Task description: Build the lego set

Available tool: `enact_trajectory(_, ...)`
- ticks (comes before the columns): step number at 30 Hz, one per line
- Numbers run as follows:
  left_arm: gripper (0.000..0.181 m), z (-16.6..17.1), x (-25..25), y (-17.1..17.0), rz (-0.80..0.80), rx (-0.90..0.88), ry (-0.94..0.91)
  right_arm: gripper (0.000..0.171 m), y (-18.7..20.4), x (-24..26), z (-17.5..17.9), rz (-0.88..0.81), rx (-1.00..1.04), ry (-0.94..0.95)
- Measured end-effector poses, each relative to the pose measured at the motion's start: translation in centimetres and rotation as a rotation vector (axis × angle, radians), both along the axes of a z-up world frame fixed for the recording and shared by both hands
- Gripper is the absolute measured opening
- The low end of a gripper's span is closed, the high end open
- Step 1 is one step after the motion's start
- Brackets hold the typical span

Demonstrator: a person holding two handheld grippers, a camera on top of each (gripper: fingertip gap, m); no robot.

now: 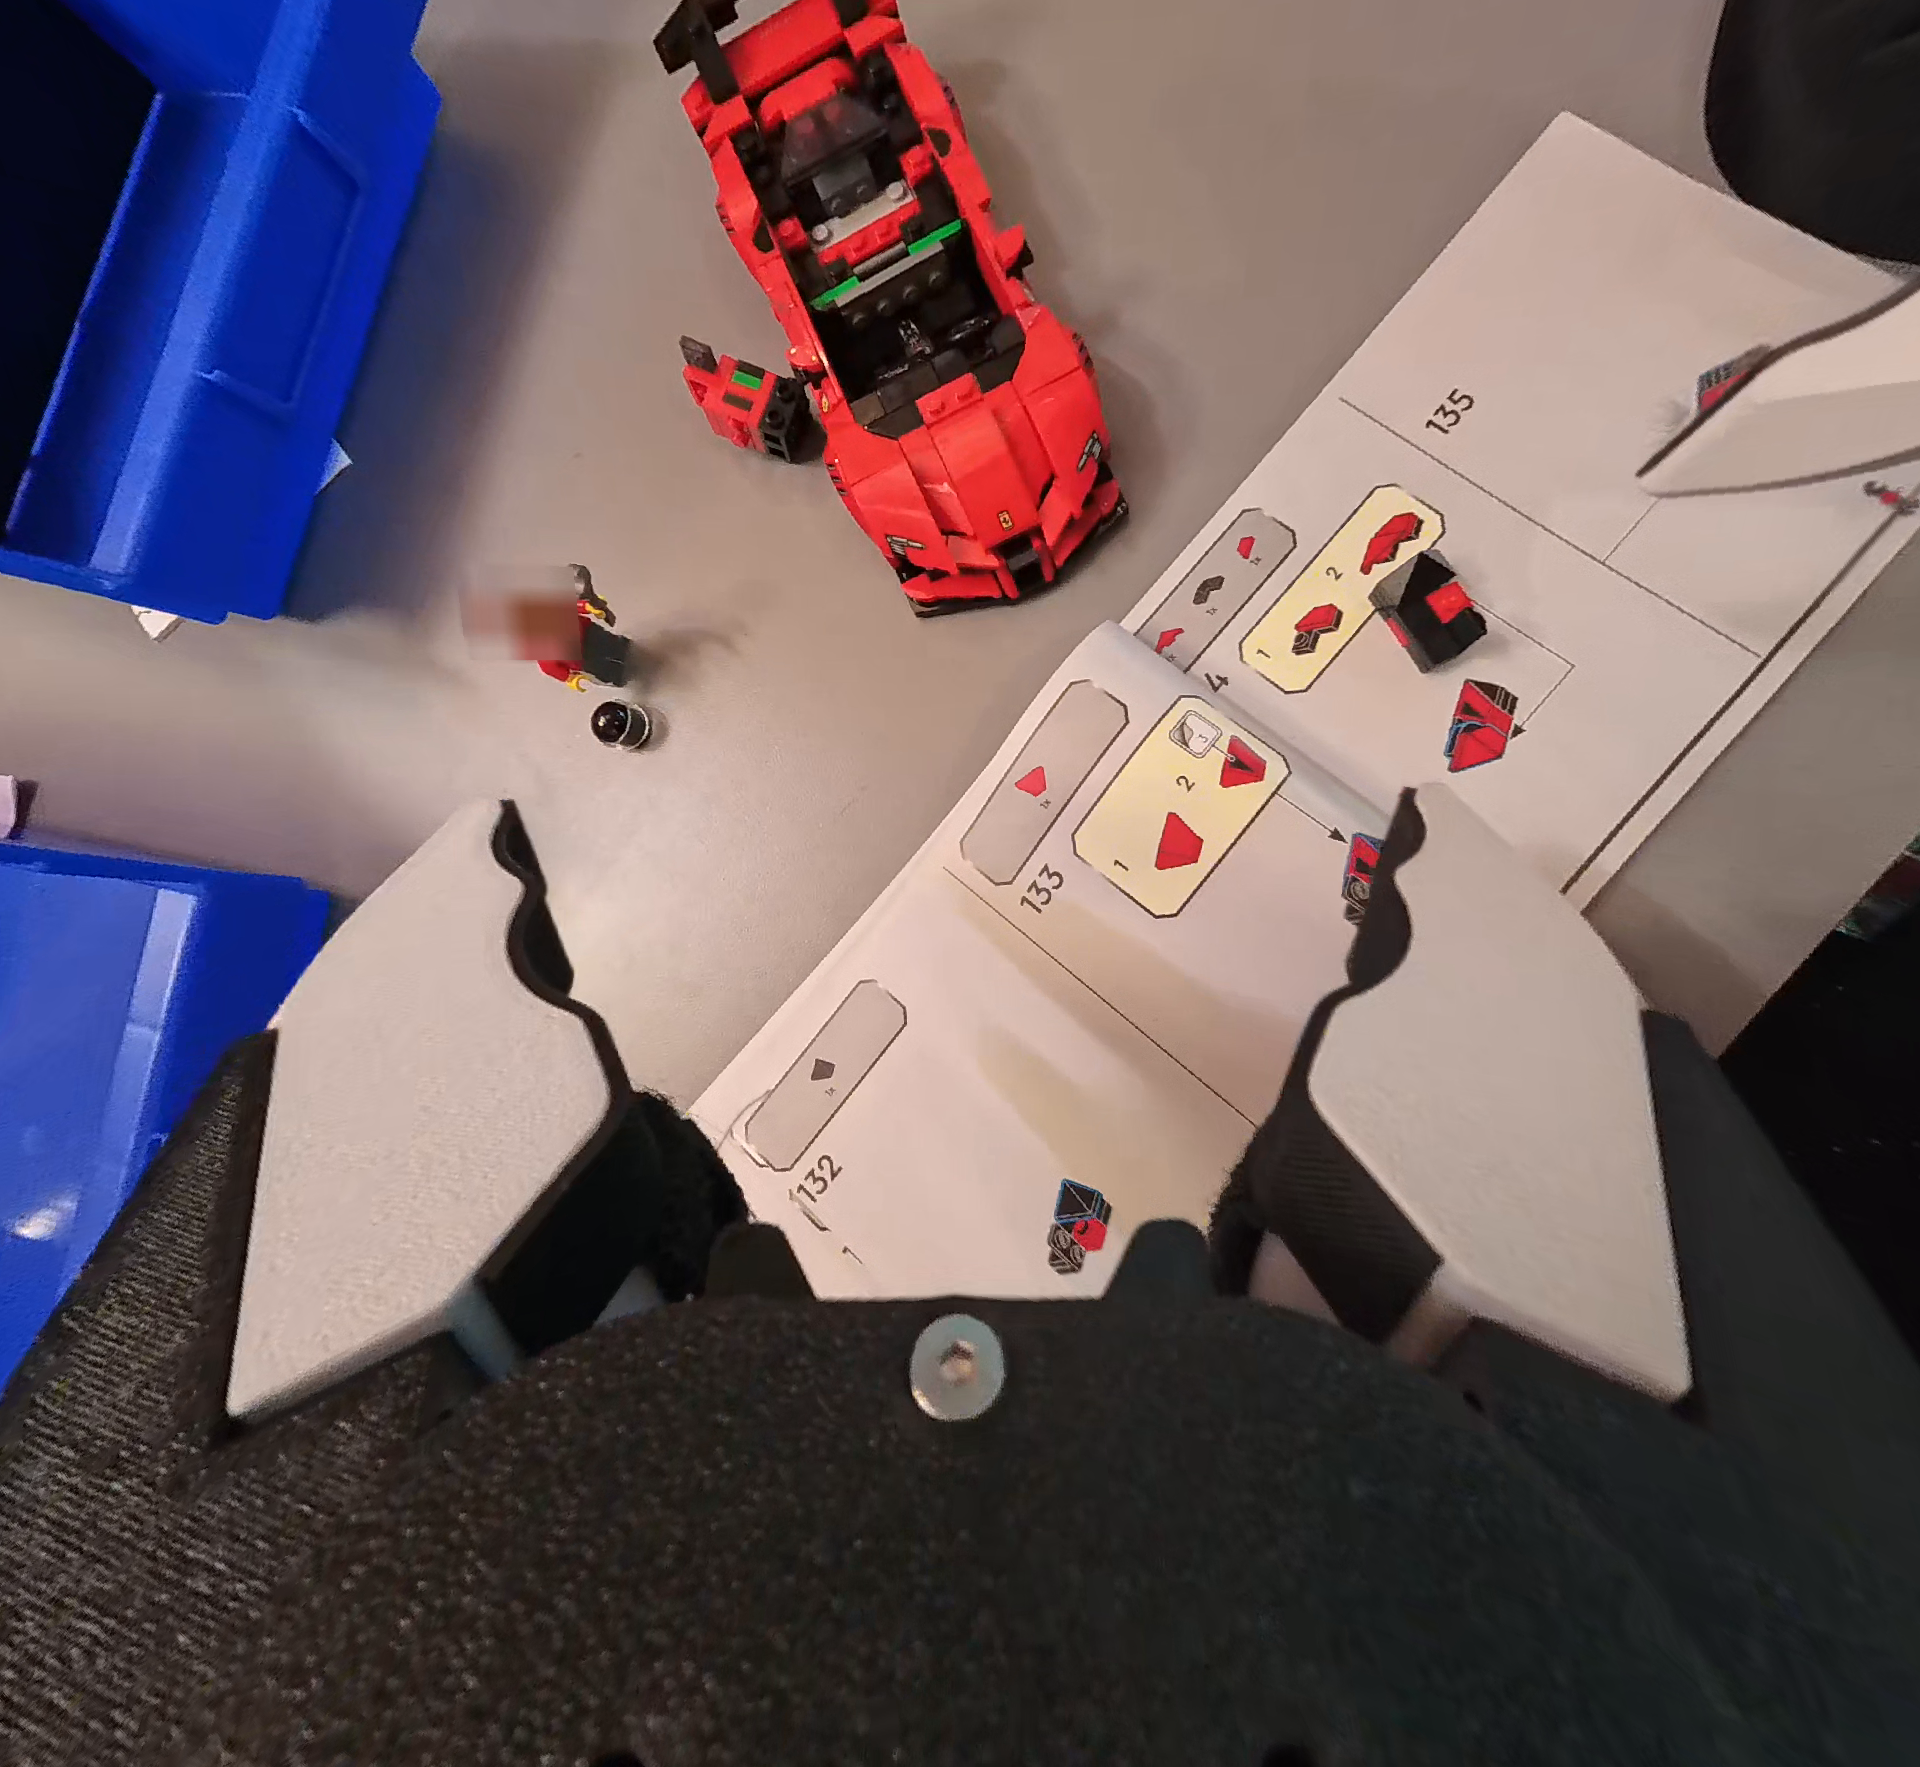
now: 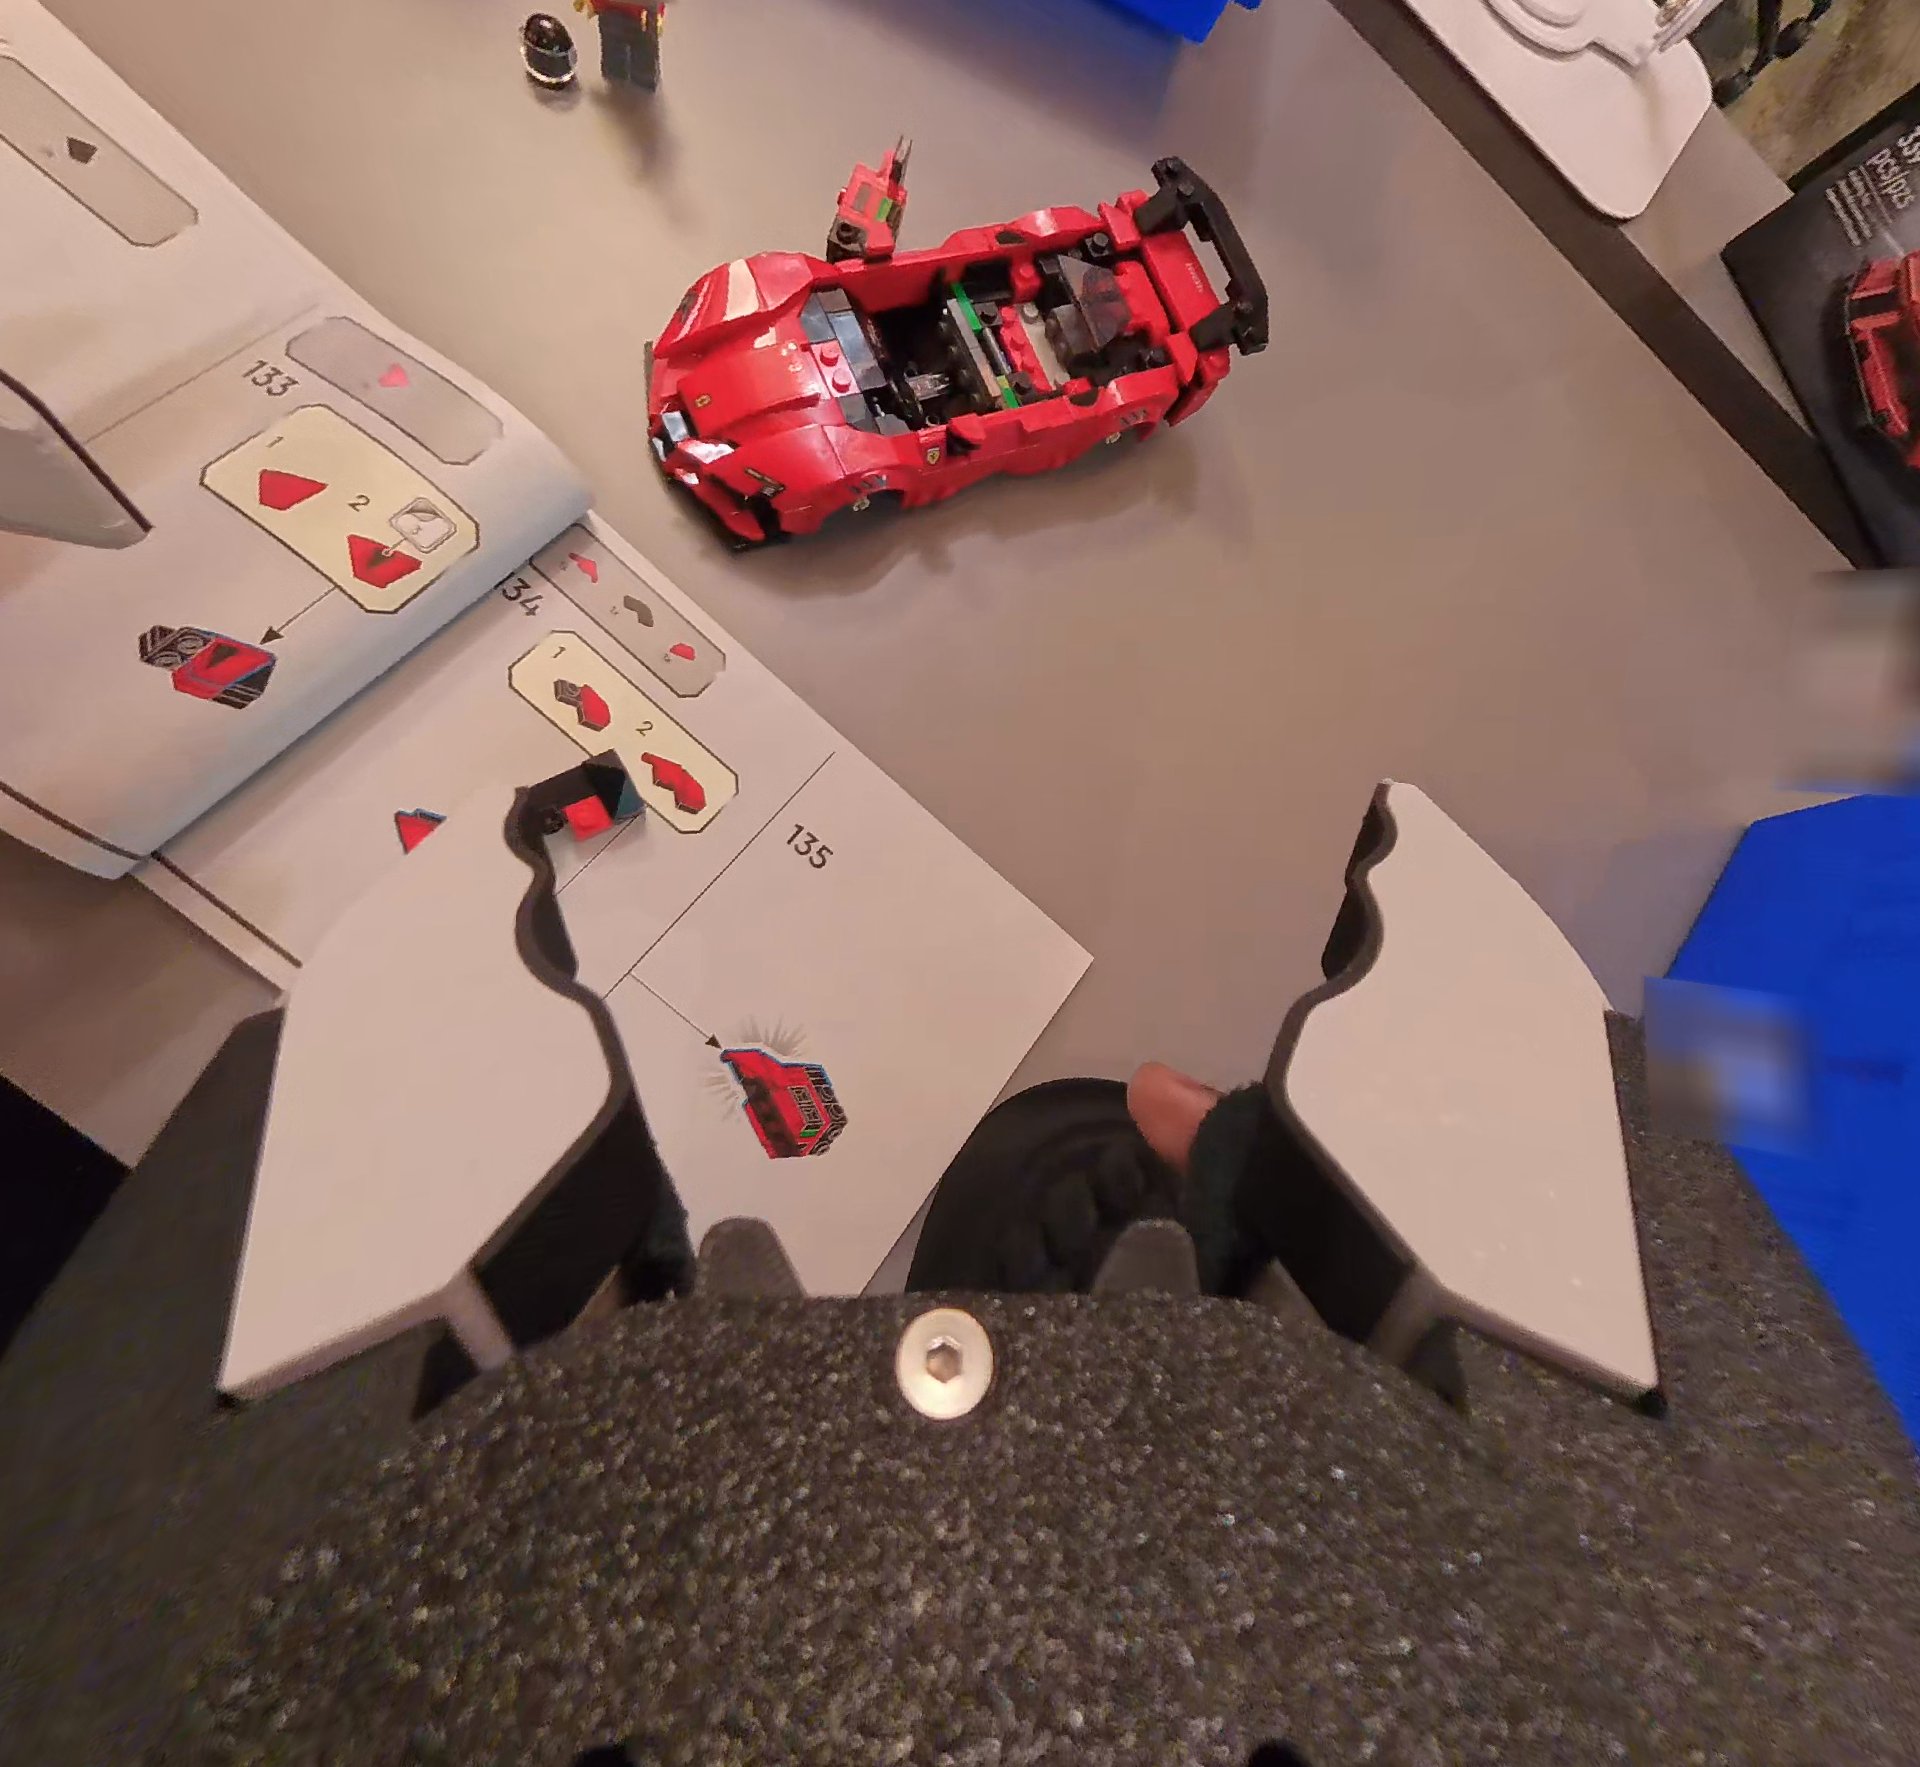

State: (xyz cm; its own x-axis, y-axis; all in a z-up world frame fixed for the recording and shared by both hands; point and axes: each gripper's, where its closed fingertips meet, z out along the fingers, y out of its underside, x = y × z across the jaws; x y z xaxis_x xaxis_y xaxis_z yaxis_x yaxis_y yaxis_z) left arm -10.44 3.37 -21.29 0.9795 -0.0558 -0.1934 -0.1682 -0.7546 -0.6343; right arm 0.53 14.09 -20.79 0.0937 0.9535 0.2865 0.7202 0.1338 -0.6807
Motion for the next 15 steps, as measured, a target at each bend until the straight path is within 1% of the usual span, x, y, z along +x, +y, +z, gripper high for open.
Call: enact_trajectory(15,0.146,0.93,-0.23,-0.50,0.006,0.022,0.000,0.139,-0.11,0.23,-0.08,0.000,0.003,-0.018)
